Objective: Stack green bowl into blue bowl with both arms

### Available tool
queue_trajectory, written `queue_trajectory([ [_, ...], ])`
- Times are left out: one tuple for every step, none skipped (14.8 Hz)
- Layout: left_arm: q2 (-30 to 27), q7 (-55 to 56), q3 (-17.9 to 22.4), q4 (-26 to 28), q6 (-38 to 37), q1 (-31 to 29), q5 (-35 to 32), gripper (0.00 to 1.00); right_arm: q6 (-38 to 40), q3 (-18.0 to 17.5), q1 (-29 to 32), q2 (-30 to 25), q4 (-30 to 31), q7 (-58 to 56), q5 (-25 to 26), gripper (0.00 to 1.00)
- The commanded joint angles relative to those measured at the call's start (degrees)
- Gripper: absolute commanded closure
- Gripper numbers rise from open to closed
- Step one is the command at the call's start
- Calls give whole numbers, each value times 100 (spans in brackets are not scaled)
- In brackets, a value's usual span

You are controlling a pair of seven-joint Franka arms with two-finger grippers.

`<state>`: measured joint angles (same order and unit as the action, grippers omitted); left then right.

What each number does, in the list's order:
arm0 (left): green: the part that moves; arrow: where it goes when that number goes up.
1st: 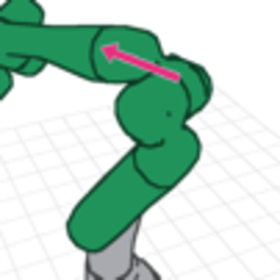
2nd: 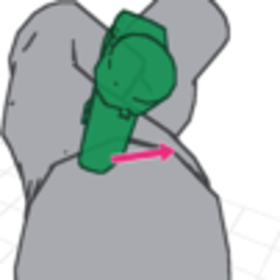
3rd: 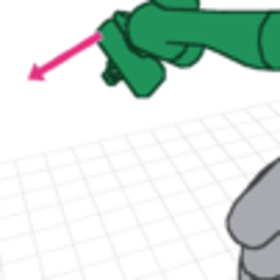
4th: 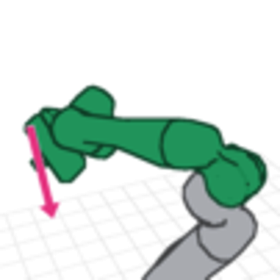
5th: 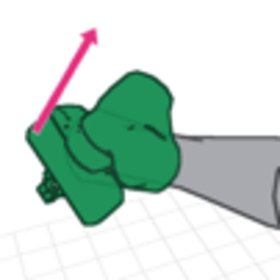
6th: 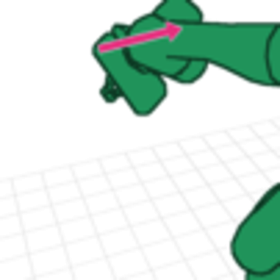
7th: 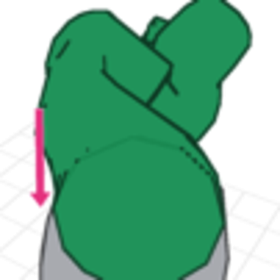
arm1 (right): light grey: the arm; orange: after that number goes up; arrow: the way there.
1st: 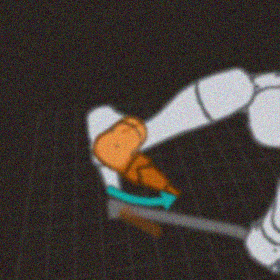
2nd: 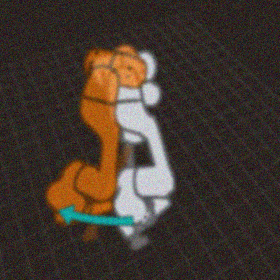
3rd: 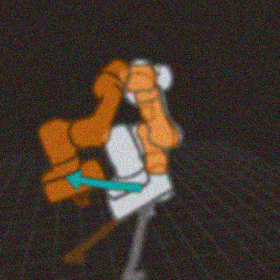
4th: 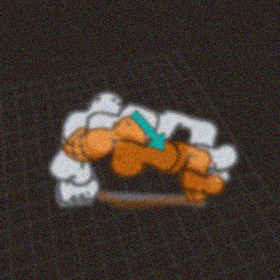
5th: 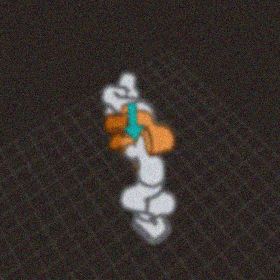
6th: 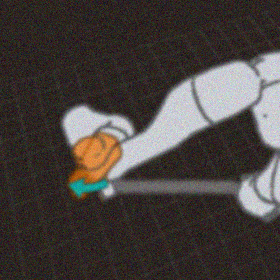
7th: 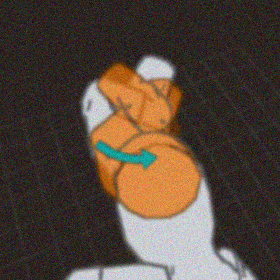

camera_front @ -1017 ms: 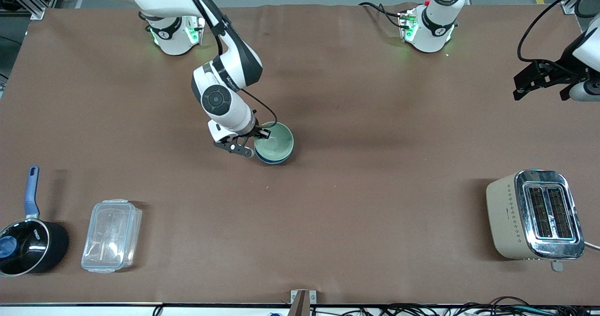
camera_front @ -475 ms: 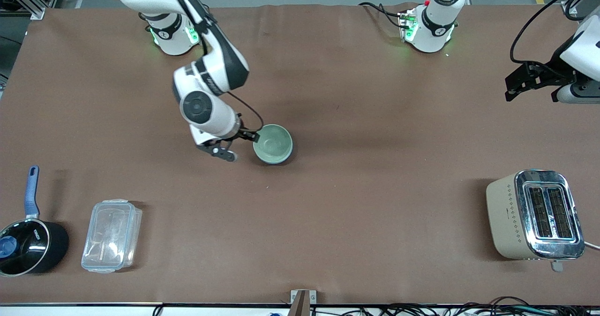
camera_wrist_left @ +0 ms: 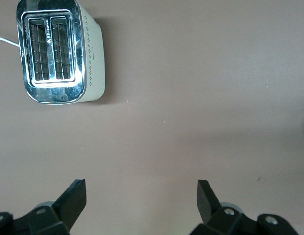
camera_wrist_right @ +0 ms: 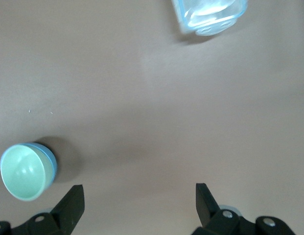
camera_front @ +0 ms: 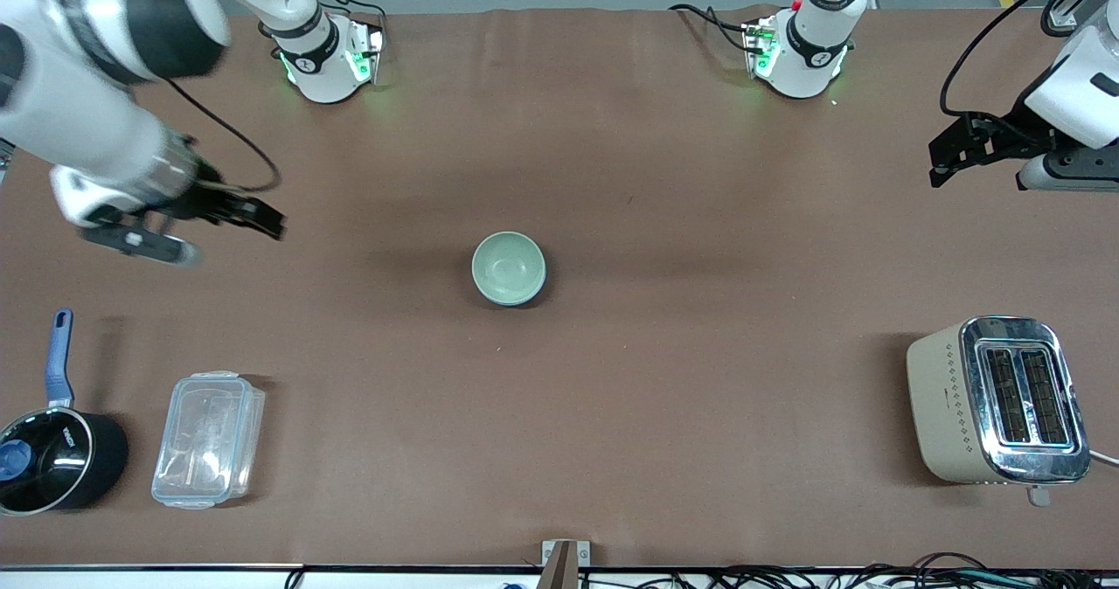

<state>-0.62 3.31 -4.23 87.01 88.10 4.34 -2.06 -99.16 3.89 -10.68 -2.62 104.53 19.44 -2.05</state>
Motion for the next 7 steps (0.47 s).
queue_trajectory([
  [-43,30,-69,-35,-3,-39,65,0,623,-108,530,-326,-273,-782,82,0],
  [-61,12,-69,-27,-21,-39,65,0,965,-108,662,-335,-562,-958,82,0],
  [-70,21,-69,-27,-29,-39,65,0,1299,-108,811,-327,-948,-1143,82,0],
  [-78,21,-87,-27,-29,-39,65,0,1494,-108,900,-300,-1291,-1353,82,0],
  [-78,-5,-87,-27,-38,-39,65,0,1592,-108,953,-283,-1642,-1555,99,0],
  [-78,-23,-95,-27,-30,-47,65,0,1697,-108,962,-248,-1942,-1679,108,0],
  [-78,-6,-95,-27,-38,-47,65,0,1777,-117,980,-160,-2154,-1707,100,0],
])
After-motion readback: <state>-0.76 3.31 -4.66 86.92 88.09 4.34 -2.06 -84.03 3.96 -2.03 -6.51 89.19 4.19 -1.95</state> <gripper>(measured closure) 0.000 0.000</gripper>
